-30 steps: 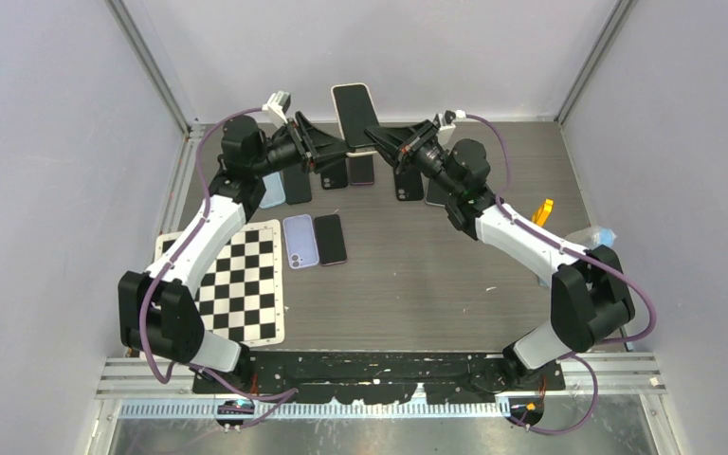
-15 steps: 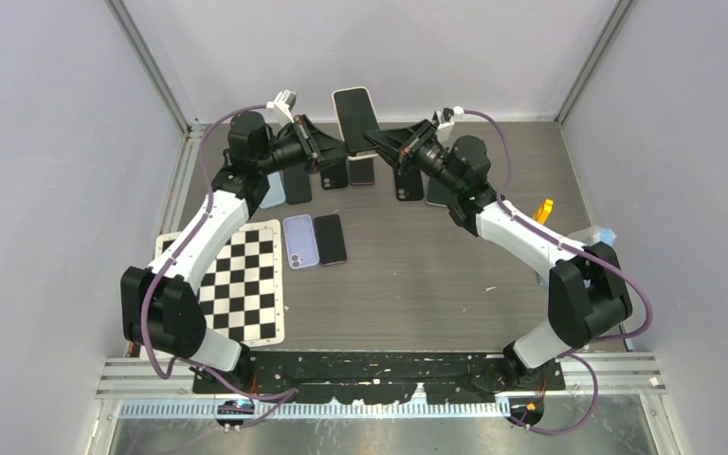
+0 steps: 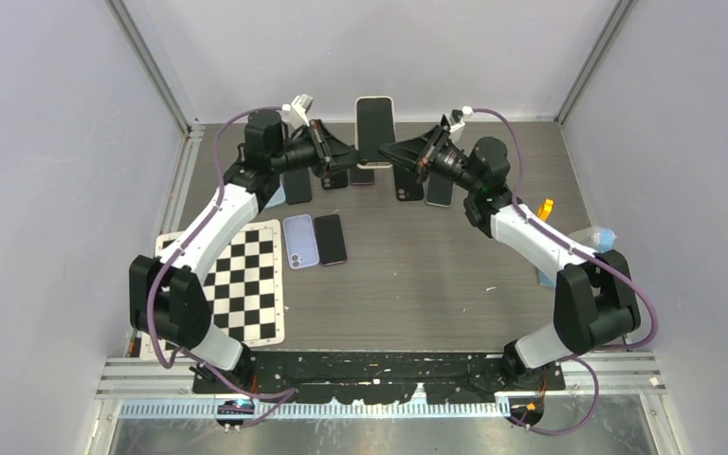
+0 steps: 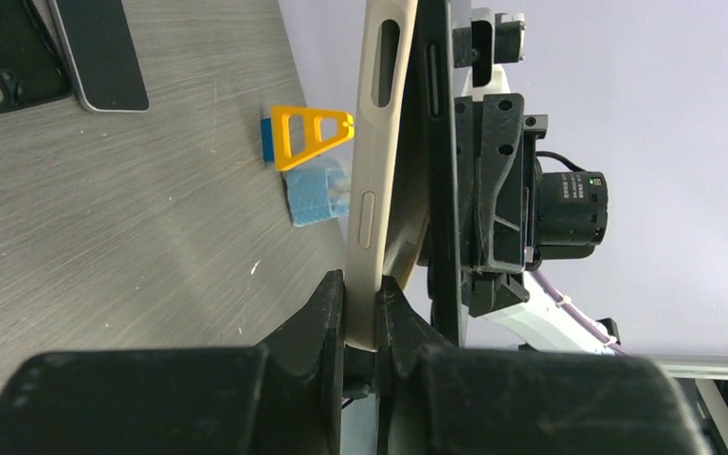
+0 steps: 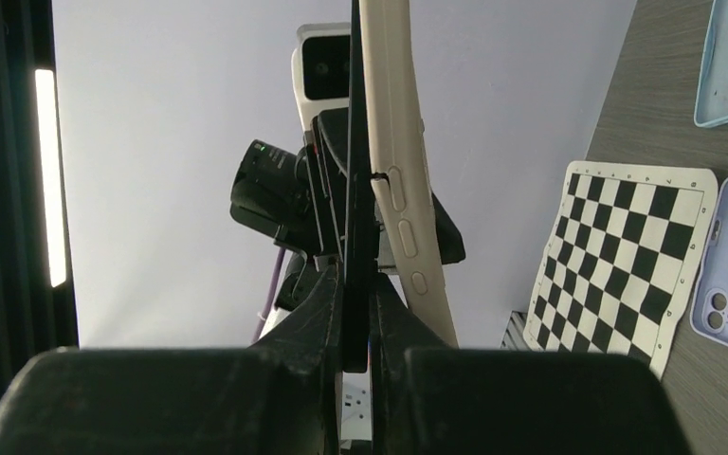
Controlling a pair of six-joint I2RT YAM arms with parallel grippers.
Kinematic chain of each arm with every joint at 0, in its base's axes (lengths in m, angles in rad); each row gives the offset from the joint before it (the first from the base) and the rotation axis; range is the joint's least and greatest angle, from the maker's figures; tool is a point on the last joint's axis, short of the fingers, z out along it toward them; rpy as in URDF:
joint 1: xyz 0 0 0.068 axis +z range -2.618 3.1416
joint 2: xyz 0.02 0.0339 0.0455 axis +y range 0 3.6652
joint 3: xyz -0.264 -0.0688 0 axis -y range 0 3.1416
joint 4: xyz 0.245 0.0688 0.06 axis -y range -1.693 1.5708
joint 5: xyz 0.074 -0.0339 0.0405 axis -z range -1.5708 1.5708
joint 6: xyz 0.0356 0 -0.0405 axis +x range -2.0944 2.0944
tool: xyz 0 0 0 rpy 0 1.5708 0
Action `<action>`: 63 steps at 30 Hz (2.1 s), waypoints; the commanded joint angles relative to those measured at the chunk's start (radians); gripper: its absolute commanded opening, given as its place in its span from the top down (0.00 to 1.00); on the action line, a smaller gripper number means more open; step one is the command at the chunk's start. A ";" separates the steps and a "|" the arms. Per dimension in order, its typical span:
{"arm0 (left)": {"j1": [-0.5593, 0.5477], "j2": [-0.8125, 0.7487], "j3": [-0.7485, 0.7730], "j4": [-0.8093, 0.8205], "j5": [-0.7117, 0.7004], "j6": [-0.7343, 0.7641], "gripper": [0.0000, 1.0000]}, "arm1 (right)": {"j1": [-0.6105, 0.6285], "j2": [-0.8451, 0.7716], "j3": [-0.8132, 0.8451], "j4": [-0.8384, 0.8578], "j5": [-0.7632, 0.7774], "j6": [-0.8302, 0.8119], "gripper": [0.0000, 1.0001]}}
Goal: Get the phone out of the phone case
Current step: Remove the phone case from the phone, then place the phone case at the center of the board, then place the phone at the center of the board.
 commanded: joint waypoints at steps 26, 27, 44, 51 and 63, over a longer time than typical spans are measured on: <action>-0.140 0.042 -0.294 -0.125 -0.310 0.143 1.00 | -0.155 -0.294 -0.090 -0.941 0.180 -0.631 0.99; -0.158 0.052 -0.310 -0.112 -0.321 0.143 1.00 | -0.156 -0.290 -0.108 -0.944 0.199 -0.634 0.99; -0.292 0.275 -0.285 -0.106 -0.343 0.044 0.71 | -0.153 -0.130 -0.357 -0.767 0.156 -0.679 0.99; -0.300 0.318 -0.215 -0.235 -0.338 0.078 0.37 | -0.152 -0.001 -0.369 -0.773 0.060 -0.766 0.97; -0.322 0.279 -0.091 -0.476 -0.495 0.199 0.31 | -0.153 0.021 -0.326 -0.970 0.272 -0.889 0.72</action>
